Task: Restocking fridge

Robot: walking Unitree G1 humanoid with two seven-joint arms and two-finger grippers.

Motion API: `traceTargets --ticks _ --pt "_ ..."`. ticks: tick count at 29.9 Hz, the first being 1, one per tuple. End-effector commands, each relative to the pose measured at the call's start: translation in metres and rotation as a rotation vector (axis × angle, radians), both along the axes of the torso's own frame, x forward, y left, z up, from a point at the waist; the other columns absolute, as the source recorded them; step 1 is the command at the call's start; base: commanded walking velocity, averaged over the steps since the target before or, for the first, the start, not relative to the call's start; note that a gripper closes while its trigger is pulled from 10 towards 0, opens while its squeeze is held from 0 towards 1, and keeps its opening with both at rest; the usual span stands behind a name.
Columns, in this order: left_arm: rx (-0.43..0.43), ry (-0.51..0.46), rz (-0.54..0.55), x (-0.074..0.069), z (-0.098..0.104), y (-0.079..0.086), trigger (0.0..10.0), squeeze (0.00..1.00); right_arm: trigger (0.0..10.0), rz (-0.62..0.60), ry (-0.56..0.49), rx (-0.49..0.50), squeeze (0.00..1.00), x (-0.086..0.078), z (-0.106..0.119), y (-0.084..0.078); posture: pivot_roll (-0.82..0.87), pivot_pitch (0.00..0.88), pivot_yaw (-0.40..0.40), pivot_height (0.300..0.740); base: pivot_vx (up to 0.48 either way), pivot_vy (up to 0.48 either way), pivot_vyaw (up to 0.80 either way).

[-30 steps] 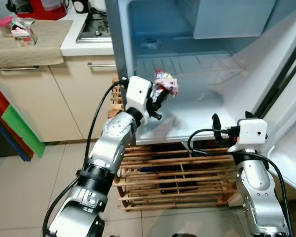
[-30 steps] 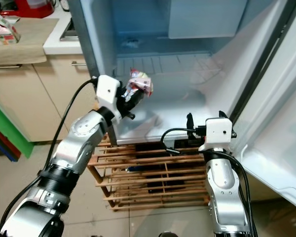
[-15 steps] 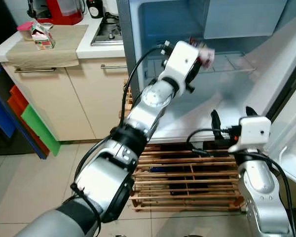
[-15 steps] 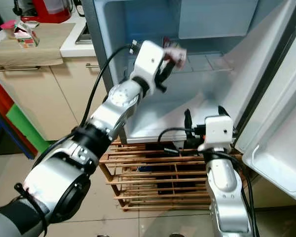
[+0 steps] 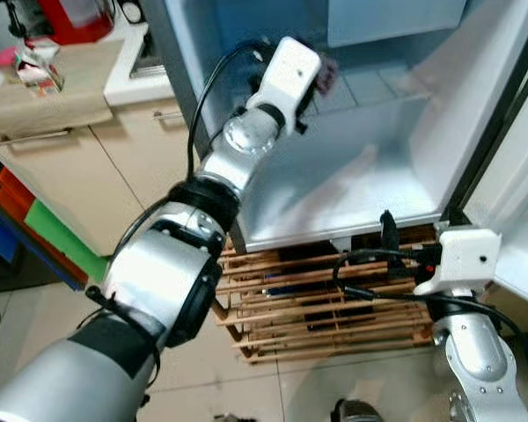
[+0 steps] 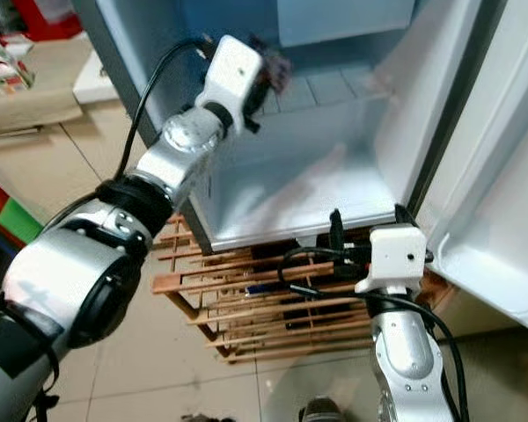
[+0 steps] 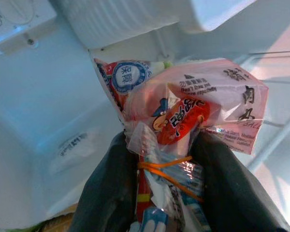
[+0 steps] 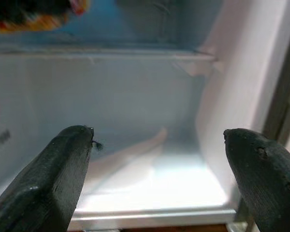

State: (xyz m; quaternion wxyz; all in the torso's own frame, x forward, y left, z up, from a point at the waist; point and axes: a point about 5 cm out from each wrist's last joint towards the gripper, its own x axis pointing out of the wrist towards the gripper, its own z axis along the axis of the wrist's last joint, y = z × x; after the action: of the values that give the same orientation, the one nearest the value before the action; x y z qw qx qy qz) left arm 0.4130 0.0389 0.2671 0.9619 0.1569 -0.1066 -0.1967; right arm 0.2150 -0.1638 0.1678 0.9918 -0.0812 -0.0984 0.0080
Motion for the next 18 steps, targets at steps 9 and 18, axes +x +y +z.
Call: traceTargets --ticks 9,18 --pt "0.144 -0.067 0.043 0.006 0.017 0.017 10.0 0.0 10.0 0.082 0.012 0.025 0.32 -0.016 0.016 0.015 -0.34 0.253 0.178 0.74 0.0 0.0 0.0" --pt "0.141 -0.065 0.042 0.006 0.027 0.009 10.0 0.0 10.0 0.135 0.057 0.017 0.32 -0.032 0.021 0.021 -0.36 0.298 0.173 0.74 0.0 0.0 0.0"
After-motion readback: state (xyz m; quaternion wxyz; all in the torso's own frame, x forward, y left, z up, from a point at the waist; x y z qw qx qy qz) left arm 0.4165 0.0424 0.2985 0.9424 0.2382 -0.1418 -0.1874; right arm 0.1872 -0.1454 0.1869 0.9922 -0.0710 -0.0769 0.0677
